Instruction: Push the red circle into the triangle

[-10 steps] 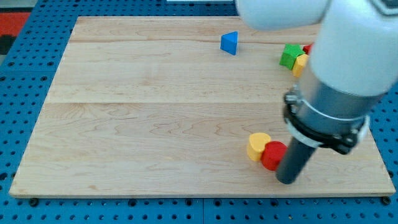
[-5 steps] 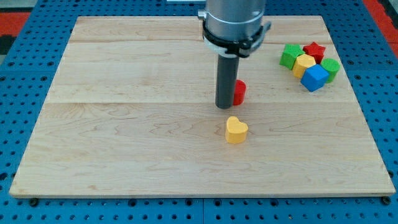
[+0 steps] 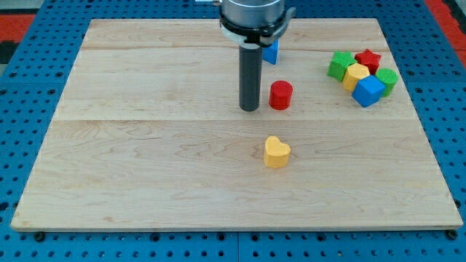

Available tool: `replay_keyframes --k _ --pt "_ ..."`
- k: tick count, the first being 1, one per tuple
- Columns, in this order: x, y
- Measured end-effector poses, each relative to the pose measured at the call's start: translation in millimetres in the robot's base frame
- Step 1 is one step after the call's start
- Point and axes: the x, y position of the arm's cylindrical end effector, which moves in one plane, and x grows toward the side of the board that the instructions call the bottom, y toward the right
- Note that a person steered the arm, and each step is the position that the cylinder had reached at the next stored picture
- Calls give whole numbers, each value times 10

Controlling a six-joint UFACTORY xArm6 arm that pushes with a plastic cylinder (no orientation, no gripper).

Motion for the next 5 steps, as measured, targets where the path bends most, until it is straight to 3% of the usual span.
replay_keyframes --k 1,5 --pt "-63 262" --pt "-646 286"
